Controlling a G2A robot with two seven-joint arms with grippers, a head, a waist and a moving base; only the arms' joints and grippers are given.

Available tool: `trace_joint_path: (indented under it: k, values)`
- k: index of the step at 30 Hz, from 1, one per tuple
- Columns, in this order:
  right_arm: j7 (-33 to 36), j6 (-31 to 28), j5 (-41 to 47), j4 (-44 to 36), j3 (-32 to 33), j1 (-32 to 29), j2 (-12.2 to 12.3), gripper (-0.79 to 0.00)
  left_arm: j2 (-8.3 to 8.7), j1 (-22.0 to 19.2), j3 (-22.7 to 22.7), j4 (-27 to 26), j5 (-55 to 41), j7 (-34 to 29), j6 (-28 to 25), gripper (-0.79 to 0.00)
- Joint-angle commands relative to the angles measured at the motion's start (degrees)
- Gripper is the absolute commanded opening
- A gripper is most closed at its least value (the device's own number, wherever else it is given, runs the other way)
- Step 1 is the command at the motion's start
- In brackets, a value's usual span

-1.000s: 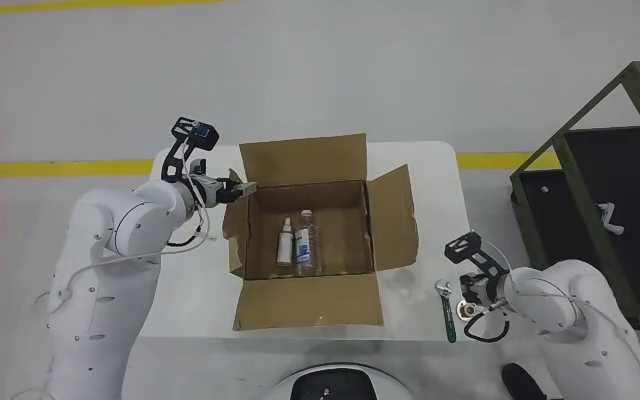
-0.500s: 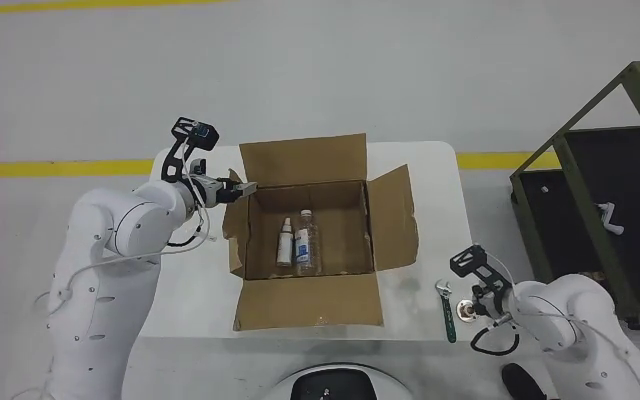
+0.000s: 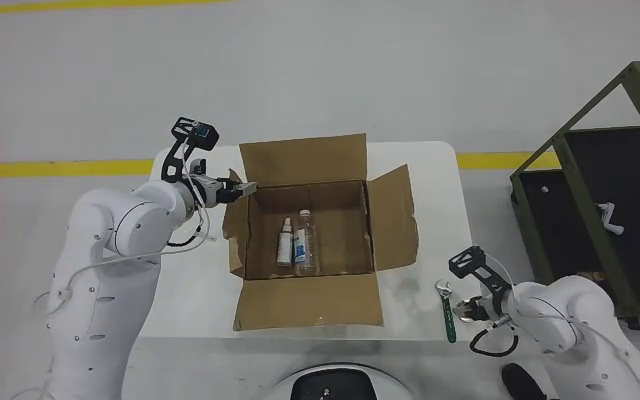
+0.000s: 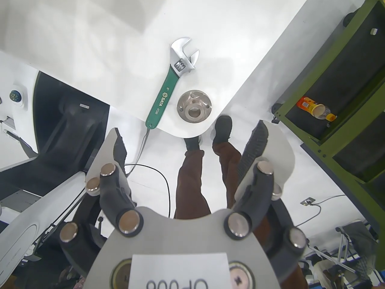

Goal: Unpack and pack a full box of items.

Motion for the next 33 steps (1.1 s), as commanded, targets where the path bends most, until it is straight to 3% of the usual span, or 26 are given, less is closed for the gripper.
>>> trace_joint_path:
  k: [1, 14, 15, 17, 18, 20, 33]
  values:
    - [-0.36, 1.46, -0.39, -0.33, -0.5, -0.15, -0.05, 0.0, 0.0, 0.0, 0.0, 0.0, 0.0, 0.0, 0.0, 0.0]
    - [1.53, 13.72, -3.2, 6.23, -10.79, 4.21, -1.27, 0.0, 0.0, 0.0, 0.0, 0.0, 0.0, 0.0, 0.0, 0.0]
    - [1.43, 14.19, -3.13, 6.78, -11.28, 4.47, -1.36, -0.04, 0.0, 0.0, 0.0, 0.0, 0.0, 0.0, 0.0, 0.0]
    - [0.89, 15.06, -3.33, 7.76, -11.94, 4.88, -1.49, -0.246, 0.0, 0.0, 0.0, 0.0, 0.0, 0.0, 0.0, 0.0]
    - [0.63, 15.11, -3.46, 8.05, -12.28, 5.02, -1.54, -0.403, 0.0, 0.0, 0.0, 0.0, 0.0, 0.0, 0.0, 0.0]
    - [0.34, 14.8, -3.33, 8.91, -13.07, 5.2, -1.64, -0.44, 0.0, 0.0, 0.0, 0.0, 0.0, 0.0, 0.0, 0.0]
    - [-1.2, 14.68, -4.74, 12.65, -15.18, 6.66, -1.97, -0.453, 0.0, 0.0, 0.0, 0.0, 0.0, 0.0, 0.0, 0.0]
